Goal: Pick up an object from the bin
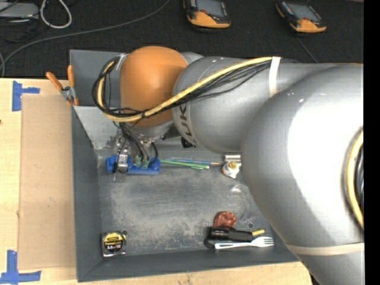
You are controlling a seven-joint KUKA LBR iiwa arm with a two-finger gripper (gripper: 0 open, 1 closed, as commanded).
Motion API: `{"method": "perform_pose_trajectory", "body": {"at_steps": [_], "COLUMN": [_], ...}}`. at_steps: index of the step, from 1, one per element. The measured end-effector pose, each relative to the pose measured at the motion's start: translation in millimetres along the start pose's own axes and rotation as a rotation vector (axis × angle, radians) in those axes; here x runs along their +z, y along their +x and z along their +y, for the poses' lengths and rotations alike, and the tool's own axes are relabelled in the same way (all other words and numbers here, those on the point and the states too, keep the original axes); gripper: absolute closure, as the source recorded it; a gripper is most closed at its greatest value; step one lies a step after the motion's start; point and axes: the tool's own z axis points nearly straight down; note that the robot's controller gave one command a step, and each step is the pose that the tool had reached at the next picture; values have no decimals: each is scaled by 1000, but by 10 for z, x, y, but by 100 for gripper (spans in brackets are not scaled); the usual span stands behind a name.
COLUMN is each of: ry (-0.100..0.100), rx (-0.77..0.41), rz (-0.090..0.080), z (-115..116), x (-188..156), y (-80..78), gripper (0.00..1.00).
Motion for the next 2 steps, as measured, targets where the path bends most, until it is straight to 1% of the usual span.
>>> {"method": "perform_pose_trajectory", "body": {"at_steps": [1, 2], "ry": [-3, -4], "rx": [0, 0], "rz": [-4, -7], "z": [5, 8], "x": [-232, -356], "y": [-12, -19], "gripper": [100, 100]}}
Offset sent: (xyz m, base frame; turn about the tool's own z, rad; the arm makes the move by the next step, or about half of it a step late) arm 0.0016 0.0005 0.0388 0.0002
